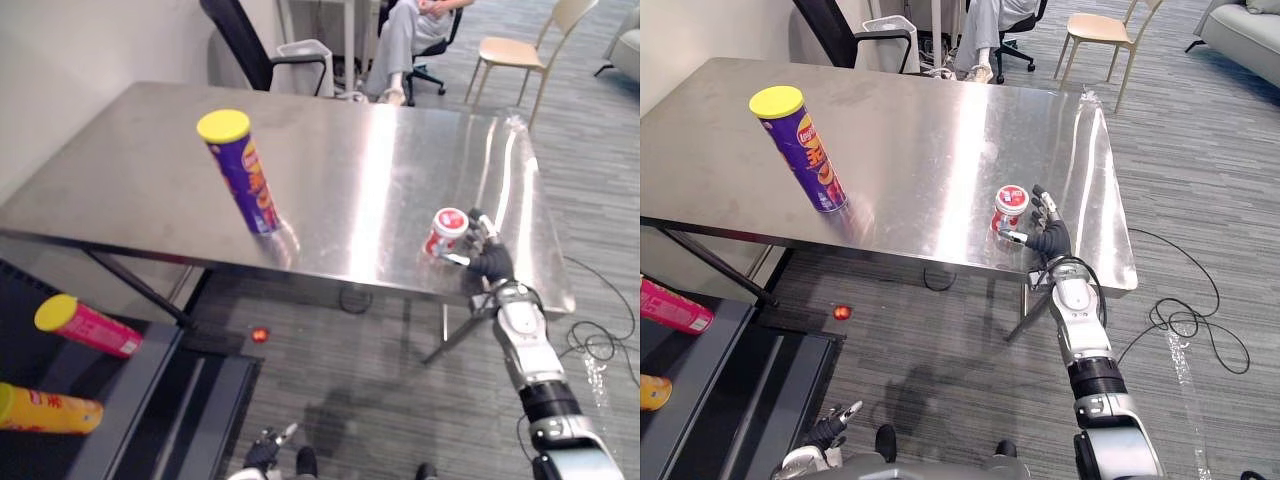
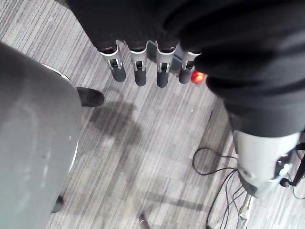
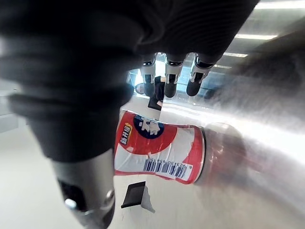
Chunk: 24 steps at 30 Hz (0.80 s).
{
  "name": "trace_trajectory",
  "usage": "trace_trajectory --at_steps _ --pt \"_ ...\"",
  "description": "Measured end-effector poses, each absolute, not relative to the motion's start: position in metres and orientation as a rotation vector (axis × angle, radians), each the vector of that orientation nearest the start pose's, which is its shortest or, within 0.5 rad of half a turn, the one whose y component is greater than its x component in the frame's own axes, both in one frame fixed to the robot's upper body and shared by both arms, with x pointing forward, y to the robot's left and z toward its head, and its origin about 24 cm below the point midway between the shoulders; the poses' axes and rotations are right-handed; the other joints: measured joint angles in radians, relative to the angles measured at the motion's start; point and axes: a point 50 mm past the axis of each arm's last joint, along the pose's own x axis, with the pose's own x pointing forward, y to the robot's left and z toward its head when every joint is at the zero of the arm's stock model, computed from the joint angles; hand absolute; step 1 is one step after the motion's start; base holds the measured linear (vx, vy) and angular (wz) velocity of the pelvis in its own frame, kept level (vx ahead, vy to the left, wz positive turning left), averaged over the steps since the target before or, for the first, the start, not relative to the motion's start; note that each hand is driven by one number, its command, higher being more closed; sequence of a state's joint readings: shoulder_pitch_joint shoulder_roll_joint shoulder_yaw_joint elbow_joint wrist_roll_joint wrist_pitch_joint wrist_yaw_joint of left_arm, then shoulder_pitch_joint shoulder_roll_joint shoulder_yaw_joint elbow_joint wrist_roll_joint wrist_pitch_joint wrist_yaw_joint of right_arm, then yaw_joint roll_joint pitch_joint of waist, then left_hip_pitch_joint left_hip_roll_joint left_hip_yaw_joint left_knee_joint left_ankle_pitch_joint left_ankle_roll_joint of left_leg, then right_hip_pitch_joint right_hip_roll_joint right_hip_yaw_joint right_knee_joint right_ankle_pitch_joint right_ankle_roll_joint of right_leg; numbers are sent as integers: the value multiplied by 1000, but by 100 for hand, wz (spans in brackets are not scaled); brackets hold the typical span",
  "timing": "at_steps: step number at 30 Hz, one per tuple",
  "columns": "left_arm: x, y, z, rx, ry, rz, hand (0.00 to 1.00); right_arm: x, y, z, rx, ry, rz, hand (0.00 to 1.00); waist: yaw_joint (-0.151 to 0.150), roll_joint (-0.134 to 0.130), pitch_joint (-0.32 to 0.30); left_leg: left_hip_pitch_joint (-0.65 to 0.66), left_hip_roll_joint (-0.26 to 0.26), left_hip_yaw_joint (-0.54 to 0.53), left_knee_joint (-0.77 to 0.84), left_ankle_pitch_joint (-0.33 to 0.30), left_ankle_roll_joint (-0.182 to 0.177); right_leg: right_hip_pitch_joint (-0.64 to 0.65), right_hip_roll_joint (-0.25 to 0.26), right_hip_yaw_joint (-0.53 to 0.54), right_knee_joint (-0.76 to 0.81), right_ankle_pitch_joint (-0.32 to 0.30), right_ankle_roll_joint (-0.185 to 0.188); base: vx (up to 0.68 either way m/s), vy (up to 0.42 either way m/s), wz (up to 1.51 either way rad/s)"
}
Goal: Put the gum and the chips on the shelf.
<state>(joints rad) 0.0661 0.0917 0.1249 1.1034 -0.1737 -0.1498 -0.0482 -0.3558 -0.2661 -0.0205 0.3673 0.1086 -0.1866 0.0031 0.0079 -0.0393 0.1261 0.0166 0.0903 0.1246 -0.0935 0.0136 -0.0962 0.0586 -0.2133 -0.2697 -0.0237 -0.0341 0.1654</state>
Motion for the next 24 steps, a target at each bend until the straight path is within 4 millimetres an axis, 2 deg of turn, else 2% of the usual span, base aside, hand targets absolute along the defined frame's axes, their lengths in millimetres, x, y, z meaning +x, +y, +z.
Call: trace_trajectory --at_steps 1,2,6,9,15,24 --pt "101 202 -158 -145 987 241 0 320 -195 83 -151 -177 2 0 0 0 0 -1 0 0 0 0 0 0 0 -1 0 0 0 0 0 0" --pt "101 202 -158 -146 987 242 0 321 -194 84 -151 -179 5 100 0 0 1 -1 0 -1 0 0 0 0 0 -2 -1 0 0 0 0 0" --pt "102 202 -157 -145 984 244 0 327 -183 93 -153 -207 37 100 1 -2 5 -3 -1 -6 0 2 0 4 0 -8 -6 1 1 -3 -7 2" --pt "105 203 -156 -146 967 246 0 330 -180 98 -148 -225 33 100 13 -7 15 -6 -1 -10 0 3 0 5 0 -12 -6 1 1 -8 -12 5" --pt "108 203 -154 -147 954 249 0 331 -179 100 -149 -233 34 100 21 -13 24 -6 -2 -23 0 3 0 14 0 -25 -8 1 1 2 -10 7" --pt "109 204 -154 -146 953 251 0 333 -166 102 -139 -242 61 100 22 -14 26 -6 -2 -21 0 3 0 14 -1 -22 -9 2 2 0 0 0"
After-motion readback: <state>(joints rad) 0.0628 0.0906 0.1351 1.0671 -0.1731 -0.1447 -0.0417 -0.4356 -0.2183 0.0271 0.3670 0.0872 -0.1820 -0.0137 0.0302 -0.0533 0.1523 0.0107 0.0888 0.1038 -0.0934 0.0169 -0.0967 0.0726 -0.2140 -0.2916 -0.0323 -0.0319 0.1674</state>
